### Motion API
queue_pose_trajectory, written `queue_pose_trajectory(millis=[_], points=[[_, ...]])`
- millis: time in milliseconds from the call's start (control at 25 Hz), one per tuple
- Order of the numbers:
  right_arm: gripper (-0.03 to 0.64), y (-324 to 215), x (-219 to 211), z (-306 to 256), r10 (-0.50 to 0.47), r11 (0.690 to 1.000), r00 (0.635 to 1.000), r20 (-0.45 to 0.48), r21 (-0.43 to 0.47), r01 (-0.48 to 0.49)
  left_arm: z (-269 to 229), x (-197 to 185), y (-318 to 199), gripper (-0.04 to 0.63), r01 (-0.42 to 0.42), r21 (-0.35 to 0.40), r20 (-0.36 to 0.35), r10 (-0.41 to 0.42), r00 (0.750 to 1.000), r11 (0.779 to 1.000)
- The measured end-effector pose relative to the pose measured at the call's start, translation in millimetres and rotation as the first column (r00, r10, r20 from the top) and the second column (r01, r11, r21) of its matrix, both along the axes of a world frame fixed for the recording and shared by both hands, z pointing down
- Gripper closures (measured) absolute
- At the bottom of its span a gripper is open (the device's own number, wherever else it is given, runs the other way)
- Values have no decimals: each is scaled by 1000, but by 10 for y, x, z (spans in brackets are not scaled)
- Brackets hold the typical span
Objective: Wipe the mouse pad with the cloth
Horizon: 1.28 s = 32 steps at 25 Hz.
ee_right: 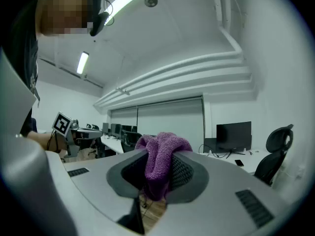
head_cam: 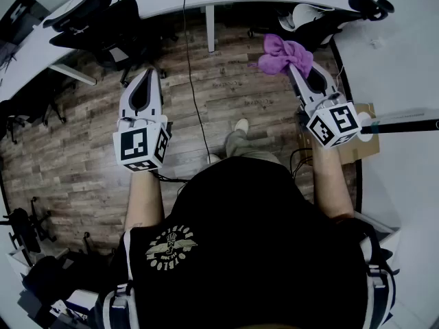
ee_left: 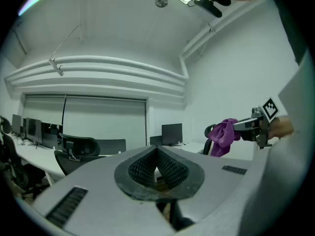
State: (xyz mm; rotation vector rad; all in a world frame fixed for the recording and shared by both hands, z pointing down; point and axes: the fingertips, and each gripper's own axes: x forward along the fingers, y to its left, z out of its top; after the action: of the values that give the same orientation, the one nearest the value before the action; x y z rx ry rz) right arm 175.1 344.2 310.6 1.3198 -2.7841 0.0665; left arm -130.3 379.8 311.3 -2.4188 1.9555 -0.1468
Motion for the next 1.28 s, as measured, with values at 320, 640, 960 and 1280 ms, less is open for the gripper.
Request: queue_pose_trajectory(millis=[320,640,960,1280], points=[[537,-419,106,240,12,1000,1000,20,-23,-11,170,46,-408,594,20,-21,37,-19,999,1000],[537,-1485,169,595,48,998,998,39,-31,-47,434,31,-1394,594,49,-10,27,-48,998,999],[537,-2476,109,732,24,999,1000,20,-29,-23,423,38,-2291,593,86,-2,58,-86,995,996],[537,-3040,184,668,-28,999,1000,11,-16,28,399,264,-2819,594,93,1,72,-92,993,996]])
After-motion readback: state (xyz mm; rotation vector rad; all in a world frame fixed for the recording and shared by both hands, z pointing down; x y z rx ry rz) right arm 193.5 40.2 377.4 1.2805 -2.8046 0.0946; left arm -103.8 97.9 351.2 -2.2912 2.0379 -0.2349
